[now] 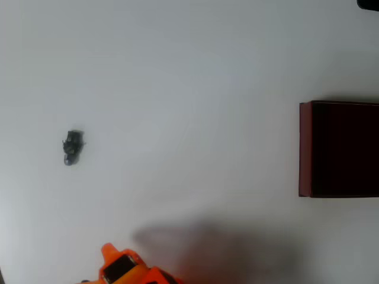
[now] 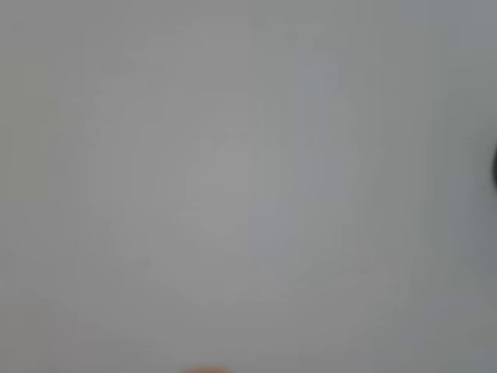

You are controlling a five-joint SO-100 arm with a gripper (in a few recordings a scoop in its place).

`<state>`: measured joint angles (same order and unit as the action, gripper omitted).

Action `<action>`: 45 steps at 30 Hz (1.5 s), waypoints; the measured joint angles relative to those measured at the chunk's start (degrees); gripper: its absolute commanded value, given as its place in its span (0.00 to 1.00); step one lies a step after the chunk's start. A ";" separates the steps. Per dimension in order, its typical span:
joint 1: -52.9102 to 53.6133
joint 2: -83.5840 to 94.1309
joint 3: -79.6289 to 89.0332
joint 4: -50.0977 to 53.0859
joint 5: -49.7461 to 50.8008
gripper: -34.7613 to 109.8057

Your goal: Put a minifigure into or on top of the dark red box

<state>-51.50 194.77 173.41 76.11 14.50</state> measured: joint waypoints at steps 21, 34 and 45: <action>0.00 0.00 0.00 0.00 0.00 0.24; 5.54 -0.09 2.64 -3.16 22.15 0.24; 10.81 -2.46 -7.29 2.37 66.62 0.34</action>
<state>-40.69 192.30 166.11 78.49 81.12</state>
